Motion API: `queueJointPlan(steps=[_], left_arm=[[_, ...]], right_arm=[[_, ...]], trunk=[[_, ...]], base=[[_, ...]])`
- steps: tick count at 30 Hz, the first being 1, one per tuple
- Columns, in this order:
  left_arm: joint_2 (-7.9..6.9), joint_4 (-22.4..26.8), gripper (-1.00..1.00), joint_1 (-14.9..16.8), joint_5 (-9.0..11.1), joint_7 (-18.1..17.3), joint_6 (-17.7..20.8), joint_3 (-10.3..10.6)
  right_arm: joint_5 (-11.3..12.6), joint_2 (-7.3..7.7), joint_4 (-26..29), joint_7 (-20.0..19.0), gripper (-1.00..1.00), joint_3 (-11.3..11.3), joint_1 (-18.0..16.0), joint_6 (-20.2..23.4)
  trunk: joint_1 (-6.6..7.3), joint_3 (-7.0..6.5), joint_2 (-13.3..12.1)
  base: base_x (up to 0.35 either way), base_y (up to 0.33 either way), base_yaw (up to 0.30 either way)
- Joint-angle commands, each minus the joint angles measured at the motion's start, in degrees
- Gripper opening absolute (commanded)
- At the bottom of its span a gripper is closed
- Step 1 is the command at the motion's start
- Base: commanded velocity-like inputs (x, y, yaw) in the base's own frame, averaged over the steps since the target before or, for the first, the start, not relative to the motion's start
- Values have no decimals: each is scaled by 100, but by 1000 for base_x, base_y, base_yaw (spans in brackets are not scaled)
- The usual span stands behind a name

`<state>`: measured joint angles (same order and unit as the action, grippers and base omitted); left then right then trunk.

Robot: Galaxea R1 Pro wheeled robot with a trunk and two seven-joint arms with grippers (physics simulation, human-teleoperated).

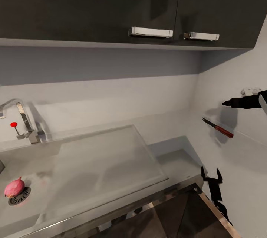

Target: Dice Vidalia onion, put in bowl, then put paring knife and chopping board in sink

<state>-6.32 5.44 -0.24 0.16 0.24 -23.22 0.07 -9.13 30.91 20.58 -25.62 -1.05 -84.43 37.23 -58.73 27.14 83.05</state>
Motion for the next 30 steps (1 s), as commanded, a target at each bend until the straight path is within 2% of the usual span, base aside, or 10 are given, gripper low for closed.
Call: queueJointPlan(steps=[1, 14, 30], left_arm=[[3, 9, 100, -3, 1, 2, -8, 2], [55, 1, 100, -3, -7, 2, 1, 2], [58, 0, 100, -3, -7, 2, -1, 2]], right_arm=[[-61, 3, 8, -48, 100, -10, -3, 12], [-52, -9, 8, -40, 100, -8, -3, 12], [-54, -7, 8, -40, 100, -9, -3, 12]], trunk=[[0, 14, 3], [0, 127, 3], [0, 168, 3]], base=[[0, 0, 0], [0, 0, 0], [0, 0, 0]])
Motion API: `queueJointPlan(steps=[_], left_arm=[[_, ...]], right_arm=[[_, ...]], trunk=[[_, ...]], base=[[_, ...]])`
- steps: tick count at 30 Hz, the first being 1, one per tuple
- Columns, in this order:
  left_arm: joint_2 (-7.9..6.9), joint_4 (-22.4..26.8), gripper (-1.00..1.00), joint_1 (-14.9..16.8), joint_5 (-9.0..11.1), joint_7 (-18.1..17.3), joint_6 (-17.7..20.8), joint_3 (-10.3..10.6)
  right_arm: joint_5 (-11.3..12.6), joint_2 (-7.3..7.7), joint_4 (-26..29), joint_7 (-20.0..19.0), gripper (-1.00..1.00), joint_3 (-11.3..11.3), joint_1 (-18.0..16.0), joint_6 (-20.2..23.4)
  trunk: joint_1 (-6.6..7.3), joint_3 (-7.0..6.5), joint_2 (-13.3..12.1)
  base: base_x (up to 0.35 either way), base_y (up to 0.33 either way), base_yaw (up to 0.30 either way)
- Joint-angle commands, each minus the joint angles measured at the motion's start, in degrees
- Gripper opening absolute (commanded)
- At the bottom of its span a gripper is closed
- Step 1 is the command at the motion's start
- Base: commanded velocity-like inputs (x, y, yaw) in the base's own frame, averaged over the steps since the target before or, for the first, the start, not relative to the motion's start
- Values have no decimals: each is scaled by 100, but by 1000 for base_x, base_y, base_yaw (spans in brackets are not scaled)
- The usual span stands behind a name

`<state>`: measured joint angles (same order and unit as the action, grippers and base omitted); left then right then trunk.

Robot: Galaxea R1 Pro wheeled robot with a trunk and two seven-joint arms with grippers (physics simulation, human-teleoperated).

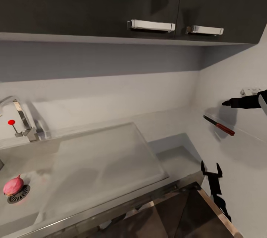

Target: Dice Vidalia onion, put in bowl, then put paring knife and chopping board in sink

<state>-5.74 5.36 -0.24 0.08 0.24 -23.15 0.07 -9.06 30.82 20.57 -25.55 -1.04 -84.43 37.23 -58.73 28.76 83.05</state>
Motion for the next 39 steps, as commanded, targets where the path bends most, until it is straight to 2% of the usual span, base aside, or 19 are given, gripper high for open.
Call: queueJointPlan(steps=[1, 33, 39], left_arm=[[0, 9, 100, -3, 1, 2, -7, 2], [-6, 9, 100, -3, 9, 2, -9, 2], [-6, 9, 100, -3, 8, 2, -13, 2]], right_arm=[[-60, 3, 8, -47, 100, -10, -3, 13], [-60, -12, 1, -47, 100, -18, -3, 13], [-53, -21, -1, -47, 100, -19, -3, 13]], trunk=[[0, 14, 3], [0, 307, 3], [0, 330, 3]], base=[[0, 0, 0], [0, -29, 0], [0, 0, 0]])
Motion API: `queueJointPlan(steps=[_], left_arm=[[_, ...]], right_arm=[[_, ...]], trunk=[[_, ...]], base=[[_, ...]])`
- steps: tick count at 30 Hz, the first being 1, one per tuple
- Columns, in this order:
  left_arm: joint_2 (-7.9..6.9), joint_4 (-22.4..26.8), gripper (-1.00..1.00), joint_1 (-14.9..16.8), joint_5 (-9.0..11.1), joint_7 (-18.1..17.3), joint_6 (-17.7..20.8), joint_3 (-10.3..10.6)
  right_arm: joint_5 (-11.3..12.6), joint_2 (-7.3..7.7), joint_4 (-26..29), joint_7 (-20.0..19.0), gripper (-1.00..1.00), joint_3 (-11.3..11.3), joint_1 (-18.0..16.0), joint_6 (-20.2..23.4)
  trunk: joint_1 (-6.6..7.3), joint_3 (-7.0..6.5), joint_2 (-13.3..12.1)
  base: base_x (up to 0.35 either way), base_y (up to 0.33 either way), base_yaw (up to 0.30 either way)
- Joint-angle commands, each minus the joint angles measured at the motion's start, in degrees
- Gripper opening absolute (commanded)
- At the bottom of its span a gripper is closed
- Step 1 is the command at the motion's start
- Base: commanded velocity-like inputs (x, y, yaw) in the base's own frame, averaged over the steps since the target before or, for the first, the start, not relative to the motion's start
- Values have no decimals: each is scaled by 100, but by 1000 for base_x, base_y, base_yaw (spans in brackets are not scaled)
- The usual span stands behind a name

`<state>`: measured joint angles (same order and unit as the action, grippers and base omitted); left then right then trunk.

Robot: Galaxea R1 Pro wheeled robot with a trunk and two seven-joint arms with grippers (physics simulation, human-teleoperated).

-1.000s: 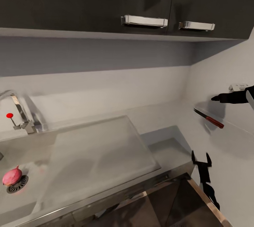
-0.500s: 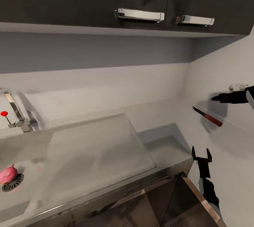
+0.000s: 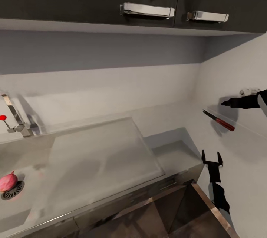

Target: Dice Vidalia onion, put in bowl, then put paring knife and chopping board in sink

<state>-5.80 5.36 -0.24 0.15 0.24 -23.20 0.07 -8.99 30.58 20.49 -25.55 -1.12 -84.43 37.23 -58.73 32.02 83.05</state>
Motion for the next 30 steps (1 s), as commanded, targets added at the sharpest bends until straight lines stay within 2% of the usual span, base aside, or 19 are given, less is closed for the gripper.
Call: queueJointPlan(steps=[1, 30], left_arm=[[0, 9, 100, -3, 0, 2, -8, 2], [0, 9, 100, -3, -6, 2, -9, 11]], right_arm=[[-60, -1, 8, -47, 100, -11, -3, 12], [-73, -3, 16, -32, 100, -8, -3, 0]], trunk=[[0, 5, 3], [0, 6, 3]], base=[[0, 0, 0], [0, 0, 0]])
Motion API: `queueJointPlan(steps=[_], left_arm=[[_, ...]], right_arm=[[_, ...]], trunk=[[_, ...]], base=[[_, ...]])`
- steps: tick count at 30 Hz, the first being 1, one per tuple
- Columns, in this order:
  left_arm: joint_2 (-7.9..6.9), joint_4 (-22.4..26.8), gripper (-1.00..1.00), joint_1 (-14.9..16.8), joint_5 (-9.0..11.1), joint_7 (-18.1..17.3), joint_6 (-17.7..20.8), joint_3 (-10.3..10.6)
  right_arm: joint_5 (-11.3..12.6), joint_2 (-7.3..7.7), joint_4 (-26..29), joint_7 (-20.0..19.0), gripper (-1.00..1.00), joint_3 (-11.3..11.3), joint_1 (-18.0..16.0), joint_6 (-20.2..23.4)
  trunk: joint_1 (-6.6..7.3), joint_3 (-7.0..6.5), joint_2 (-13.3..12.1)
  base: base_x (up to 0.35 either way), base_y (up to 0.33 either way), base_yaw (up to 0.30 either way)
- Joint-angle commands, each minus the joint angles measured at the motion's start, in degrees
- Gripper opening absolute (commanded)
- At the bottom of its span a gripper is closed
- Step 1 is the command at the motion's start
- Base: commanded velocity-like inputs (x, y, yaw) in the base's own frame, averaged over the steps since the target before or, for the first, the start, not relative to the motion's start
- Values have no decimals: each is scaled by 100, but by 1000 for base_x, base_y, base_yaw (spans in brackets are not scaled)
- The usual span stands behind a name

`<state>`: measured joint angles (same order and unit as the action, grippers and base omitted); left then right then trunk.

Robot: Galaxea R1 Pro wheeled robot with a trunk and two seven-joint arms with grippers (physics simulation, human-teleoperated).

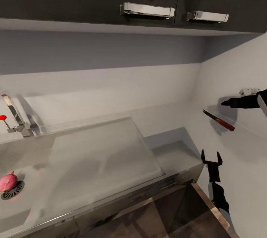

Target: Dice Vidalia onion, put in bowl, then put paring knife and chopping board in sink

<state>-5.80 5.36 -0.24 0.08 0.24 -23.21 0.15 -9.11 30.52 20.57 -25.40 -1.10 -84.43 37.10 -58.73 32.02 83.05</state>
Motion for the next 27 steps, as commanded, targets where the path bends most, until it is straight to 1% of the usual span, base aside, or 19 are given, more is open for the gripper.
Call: queueJointPlan(steps=[1, 27], left_arm=[[-1, 9, 100, -2, 0, 2, -8, 3], [-1, 9, 100, -2, 1, 2, -8, 11]], right_arm=[[-62, 7, 11, -46, 100, -8, -3, 11], [-55, -2, 42, -53, 100, -5, -3, 17]], trunk=[[0, 5, 3], [0, 5, 3]], base=[[0, 0, 0], [0, 0, 0]])
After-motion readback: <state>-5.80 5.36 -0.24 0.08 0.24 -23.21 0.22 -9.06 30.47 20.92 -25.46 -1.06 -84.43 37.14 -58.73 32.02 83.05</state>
